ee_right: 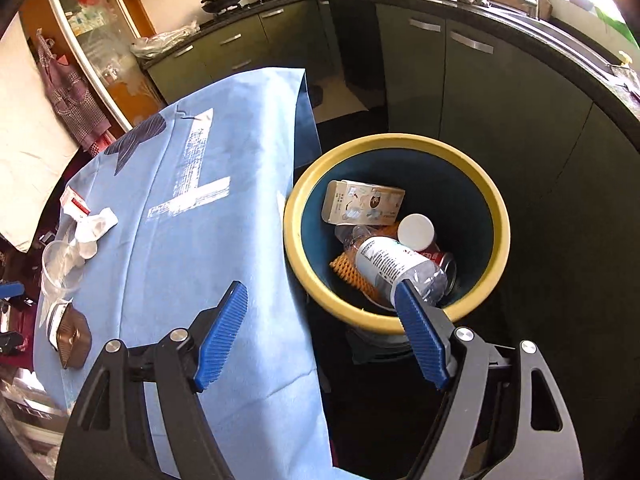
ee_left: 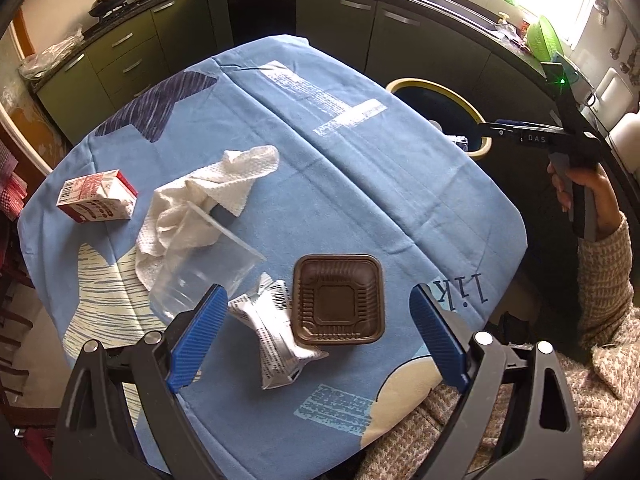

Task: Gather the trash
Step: 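Grasp the brown plastic tray by its rim with the left gripper, then carry the brown tray over the bin and open the left gripper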

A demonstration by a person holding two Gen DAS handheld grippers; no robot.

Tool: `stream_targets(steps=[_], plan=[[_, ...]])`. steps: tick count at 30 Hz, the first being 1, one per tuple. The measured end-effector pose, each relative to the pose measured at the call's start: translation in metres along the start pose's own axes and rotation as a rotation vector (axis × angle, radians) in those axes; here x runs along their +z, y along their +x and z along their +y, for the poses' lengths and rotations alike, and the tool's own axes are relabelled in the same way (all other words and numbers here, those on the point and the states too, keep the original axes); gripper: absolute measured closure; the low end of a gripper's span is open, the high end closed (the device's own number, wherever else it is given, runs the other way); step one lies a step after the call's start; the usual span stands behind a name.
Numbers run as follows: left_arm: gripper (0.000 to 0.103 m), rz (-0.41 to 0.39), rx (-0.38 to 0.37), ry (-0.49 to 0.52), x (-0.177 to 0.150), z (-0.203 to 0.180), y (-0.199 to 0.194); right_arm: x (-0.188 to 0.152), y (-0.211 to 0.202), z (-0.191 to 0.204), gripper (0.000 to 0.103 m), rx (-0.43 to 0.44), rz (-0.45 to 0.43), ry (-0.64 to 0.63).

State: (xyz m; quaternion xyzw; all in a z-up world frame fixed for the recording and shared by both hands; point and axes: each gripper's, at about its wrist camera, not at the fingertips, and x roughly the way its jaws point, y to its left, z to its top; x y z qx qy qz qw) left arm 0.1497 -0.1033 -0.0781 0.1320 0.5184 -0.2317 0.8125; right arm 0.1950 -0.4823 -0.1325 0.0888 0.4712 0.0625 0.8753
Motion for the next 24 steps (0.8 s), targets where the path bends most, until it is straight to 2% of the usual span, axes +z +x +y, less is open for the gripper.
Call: stream_targets(steps=[2,4,6,8,10,12,17,19,21,24], plan=[[0.016,0.014,-0.005,0.046,-0.002,-0.015,0.008,-0.013,-0.009,0.007,0.027,-0.03,-0.034,-0.012],[0.023,0.038,-0.001,0.092,-0.006,-0.029,0.017,-0.027,-0.024,0.013,0.027,-0.05,-0.06,-0.018],[0.039,0.075,-0.01,0.121,-0.007,-0.04,0.027,-0.037,-0.037,0.015,0.024,-0.061,-0.088,-0.017],[0.048,0.113,-0.029,0.131,-0.009,-0.047,0.038,-0.048,-0.053,0.019,0.023,-0.071,-0.106,-0.02],[0.054,0.135,-0.041,0.129,-0.01,-0.049,0.047,-0.055,-0.063,0.019,0.023,-0.064,-0.126,-0.013],[0.071,0.151,-0.056,0.119,-0.009,-0.049,0.053,-0.059,-0.068,0.019,0.023,-0.056,-0.131,-0.012],[0.074,0.173,-0.034,0.093,-0.009,-0.046,0.066,-0.067,-0.08,0.017,0.023,-0.034,-0.146,-0.003],[0.082,0.173,-0.033,0.083,-0.009,-0.043,0.069,-0.069,-0.084,0.017,0.023,-0.025,-0.154,-0.001],[0.095,0.175,-0.034,0.078,-0.009,-0.042,0.071,-0.069,-0.088,0.016,0.023,-0.025,-0.161,-0.001],[0.097,0.169,-0.031,0.077,-0.01,-0.041,0.071,-0.068,-0.091,0.014,0.023,-0.026,-0.168,0.006]])
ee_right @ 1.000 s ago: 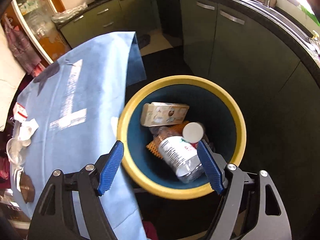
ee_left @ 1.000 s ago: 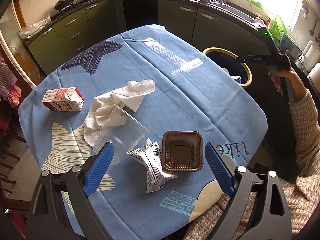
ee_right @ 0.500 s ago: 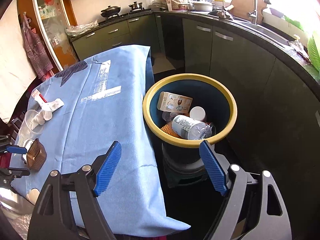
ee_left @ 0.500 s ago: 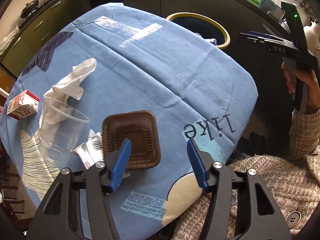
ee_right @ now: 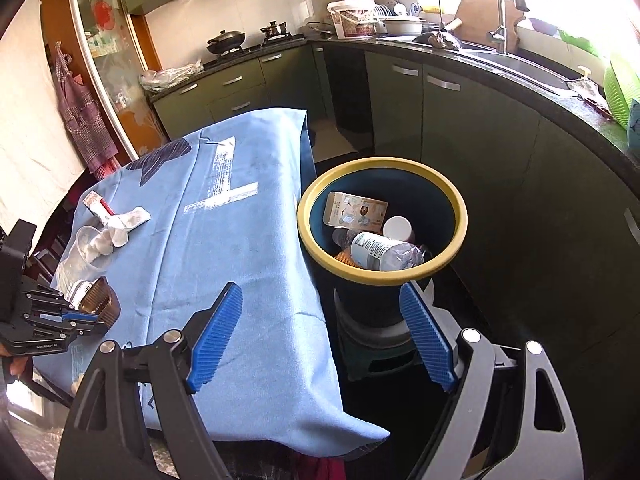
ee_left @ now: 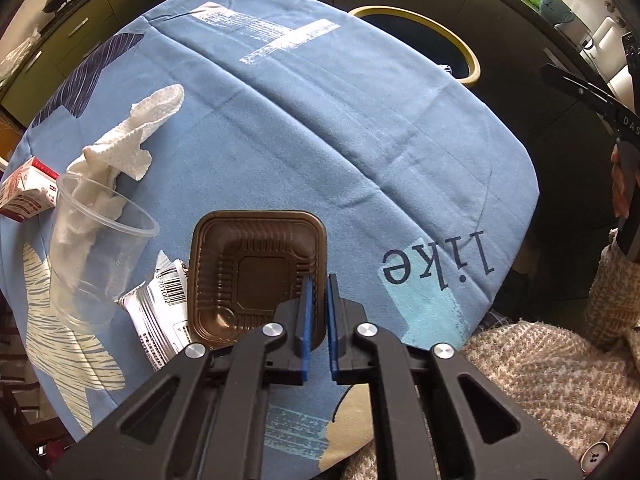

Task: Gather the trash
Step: 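Carry the brown tray over the bin and open the left gripper, then reach the right gripper to the white towel and grasp it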

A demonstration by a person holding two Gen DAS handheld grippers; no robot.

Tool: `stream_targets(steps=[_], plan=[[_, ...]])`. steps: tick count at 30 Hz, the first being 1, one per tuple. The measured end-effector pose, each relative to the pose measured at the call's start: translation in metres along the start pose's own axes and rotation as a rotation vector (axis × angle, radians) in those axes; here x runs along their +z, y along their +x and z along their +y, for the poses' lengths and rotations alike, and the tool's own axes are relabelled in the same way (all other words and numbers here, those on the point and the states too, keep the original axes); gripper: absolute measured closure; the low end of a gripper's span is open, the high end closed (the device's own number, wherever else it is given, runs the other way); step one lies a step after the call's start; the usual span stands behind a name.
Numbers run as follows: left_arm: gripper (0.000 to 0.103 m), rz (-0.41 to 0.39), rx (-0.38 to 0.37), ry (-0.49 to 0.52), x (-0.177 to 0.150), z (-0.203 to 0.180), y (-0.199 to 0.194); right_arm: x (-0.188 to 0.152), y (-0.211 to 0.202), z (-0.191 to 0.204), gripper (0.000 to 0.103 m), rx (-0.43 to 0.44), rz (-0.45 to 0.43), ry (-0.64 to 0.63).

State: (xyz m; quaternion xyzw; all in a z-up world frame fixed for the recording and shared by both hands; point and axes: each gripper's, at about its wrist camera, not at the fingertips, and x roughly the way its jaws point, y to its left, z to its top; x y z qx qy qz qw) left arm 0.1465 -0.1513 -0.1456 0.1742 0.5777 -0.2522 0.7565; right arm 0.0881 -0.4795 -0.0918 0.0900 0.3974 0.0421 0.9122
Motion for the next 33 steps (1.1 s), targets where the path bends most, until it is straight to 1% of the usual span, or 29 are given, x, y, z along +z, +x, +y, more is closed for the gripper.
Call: stream_targets(steps=[3,7,9,13,17,20,23,27,29,30,31,32,33], plan=[[0.098,-0.034,0.015,0.008,0.0,-0.001,-0.009,0.0,-0.004,-0.002,0.023,0.001,-0.008,0.006],[0.099,-0.091,0.02,0.035,0.005,-0.009,-0.032,0.002,-0.011,-0.004,0.023,-0.001,-0.028,0.013],[0.099,-0.118,0.023,0.067,0.012,-0.018,-0.045,0.003,-0.016,-0.006,0.023,-0.007,-0.043,0.019],[0.099,-0.171,0.012,0.164,0.04,-0.046,-0.068,0.003,-0.026,-0.014,0.023,-0.023,-0.068,0.038],[0.099,-0.232,0.025,0.269,0.083,-0.083,-0.081,-0.001,-0.034,-0.028,0.023,-0.036,-0.084,0.063],[0.099,-0.241,0.01,0.333,0.122,-0.112,-0.075,-0.004,-0.042,-0.041,0.023,-0.05,-0.098,0.086],[0.099,-0.222,-0.023,0.366,0.169,-0.136,-0.054,-0.008,-0.049,-0.055,0.023,-0.067,-0.111,0.117],[0.098,-0.22,-0.008,0.376,0.231,-0.158,-0.014,-0.013,-0.058,-0.074,0.023,-0.086,-0.124,0.156],[0.098,-0.19,-0.01,0.347,0.262,-0.162,0.012,-0.014,-0.062,-0.081,0.023,-0.091,-0.13,0.171],[0.088,-0.182,-0.01,0.322,0.274,-0.162,0.024,-0.015,-0.064,-0.084,0.022,-0.095,-0.133,0.178],[0.078,-0.17,0.011,0.312,0.287,-0.163,0.038,-0.016,-0.065,-0.086,0.021,-0.095,-0.136,0.182],[0.059,-0.168,0.035,0.309,0.295,-0.164,0.048,-0.016,-0.066,-0.088,0.02,-0.095,-0.137,0.185],[0.053,-0.169,0.052,0.302,0.298,-0.163,0.053,-0.017,-0.067,-0.089,0.02,-0.096,-0.135,0.186]])
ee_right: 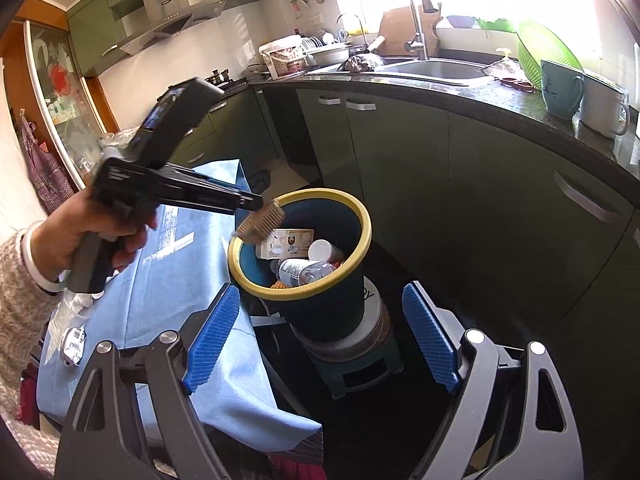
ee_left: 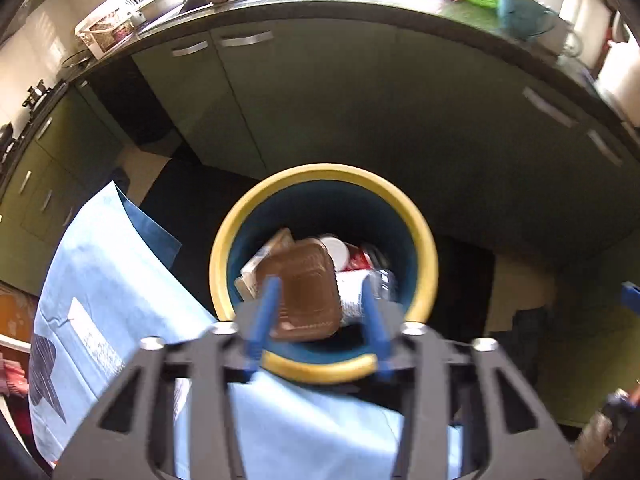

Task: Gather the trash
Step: 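Reach the right gripper to the white towel and grasp it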

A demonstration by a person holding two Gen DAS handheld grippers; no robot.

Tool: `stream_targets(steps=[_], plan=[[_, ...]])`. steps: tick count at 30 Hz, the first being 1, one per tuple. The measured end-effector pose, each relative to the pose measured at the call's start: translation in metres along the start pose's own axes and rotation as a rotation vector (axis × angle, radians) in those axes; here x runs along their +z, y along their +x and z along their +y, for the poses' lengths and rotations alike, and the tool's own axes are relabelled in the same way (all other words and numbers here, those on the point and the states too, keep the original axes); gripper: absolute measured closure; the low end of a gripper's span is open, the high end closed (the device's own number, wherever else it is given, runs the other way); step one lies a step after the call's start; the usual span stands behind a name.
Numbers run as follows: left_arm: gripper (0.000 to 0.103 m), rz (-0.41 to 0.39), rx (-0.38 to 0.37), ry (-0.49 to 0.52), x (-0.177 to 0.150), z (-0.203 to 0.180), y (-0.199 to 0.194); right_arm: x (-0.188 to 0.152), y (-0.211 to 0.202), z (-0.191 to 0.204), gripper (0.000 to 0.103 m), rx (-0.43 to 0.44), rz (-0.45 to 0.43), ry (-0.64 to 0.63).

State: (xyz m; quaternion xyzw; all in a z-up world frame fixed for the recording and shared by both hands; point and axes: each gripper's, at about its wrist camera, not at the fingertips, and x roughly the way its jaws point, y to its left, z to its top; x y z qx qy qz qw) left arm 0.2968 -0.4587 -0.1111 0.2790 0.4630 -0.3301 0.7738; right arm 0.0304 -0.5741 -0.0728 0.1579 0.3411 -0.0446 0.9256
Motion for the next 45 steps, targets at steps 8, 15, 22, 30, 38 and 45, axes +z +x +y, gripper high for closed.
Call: stream_targets(steps=[8,15,22,30,38,45], plan=[[0.032,-0.173,-0.055,-0.144,-0.052,0.031,-0.093,-0.002,0.016,0.009,0.02,0.054,0.035,-0.011],[0.015,-0.402,0.101,-0.325,-0.2,0.088,-0.223,-0.003,0.039,0.073,0.02,0.19,0.092,-0.143],[0.012,-0.441,0.375,-0.578,-0.351,0.127,-0.274,0.004,0.056,0.19,0.02,0.361,0.158,-0.389],[0.011,-0.416,0.36,-0.777,-0.45,0.145,-0.27,0.017,0.11,0.333,0.035,0.526,0.322,-0.618],[0.011,-0.397,0.362,-0.838,-0.489,0.156,-0.268,0.016,0.214,0.426,0.052,0.513,0.607,-0.64],[0.011,-0.379,0.339,-0.853,-0.5,0.162,-0.26,0.007,0.277,0.47,0.052,0.422,0.701,-0.634]])
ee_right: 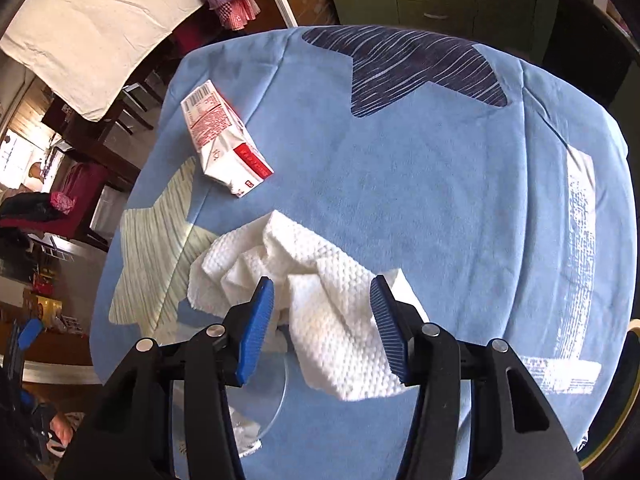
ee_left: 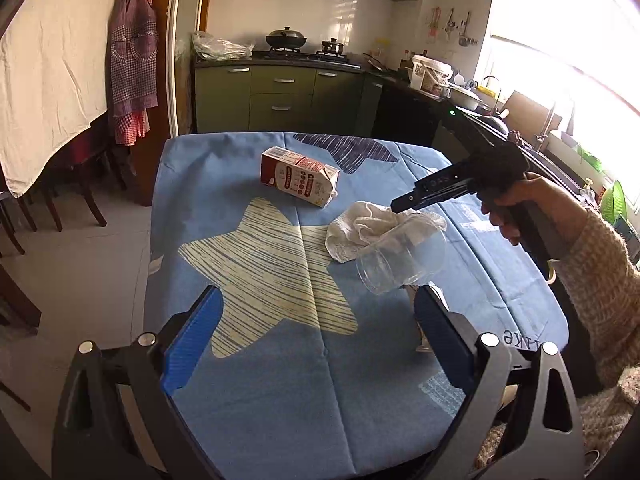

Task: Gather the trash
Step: 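Reach the right gripper to the white towel and grasp it, then carry the towel over the bin and open the right gripper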

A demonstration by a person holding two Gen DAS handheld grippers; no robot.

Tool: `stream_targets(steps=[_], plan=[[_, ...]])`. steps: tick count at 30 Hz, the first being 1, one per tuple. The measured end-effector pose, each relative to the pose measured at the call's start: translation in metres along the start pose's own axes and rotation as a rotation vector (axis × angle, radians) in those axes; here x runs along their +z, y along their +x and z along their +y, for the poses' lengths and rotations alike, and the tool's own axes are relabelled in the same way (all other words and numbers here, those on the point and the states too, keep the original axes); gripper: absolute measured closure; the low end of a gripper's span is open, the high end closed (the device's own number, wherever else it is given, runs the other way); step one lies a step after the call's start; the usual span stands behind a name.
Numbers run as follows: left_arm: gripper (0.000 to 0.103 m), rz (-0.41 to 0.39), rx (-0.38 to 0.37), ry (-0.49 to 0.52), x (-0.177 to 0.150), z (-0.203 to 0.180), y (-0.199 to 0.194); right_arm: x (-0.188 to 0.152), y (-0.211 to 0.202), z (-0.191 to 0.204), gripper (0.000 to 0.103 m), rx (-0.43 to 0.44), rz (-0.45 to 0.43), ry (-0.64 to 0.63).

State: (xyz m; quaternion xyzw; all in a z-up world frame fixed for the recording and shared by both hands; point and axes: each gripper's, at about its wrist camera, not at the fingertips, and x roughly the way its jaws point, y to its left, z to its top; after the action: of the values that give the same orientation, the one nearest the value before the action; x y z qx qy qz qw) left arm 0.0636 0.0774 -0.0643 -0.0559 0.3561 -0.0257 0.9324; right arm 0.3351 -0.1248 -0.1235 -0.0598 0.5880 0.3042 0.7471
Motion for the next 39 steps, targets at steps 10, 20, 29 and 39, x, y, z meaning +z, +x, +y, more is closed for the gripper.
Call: stream_targets(steps=[10,20,29,39], plan=[[0.011,0.019,-0.005,-0.014,-0.003,0.006,0.005,0.002,0.024,0.005,0.095,-0.104,0.005,-0.051],[0.011,0.012,0.011,-0.001,-0.001,0.0,0.0,-0.017,-0.087,-0.016,0.096,-0.077,-0.238,-0.014],[0.011,0.025,0.003,0.036,0.0,-0.018,0.003,-0.074,-0.218,-0.087,0.096,-0.173,-0.446,0.117],[0.011,0.059,-0.022,0.091,0.003,-0.047,0.019,-0.163,-0.252,-0.234,0.096,-0.392,-0.419,0.402]])
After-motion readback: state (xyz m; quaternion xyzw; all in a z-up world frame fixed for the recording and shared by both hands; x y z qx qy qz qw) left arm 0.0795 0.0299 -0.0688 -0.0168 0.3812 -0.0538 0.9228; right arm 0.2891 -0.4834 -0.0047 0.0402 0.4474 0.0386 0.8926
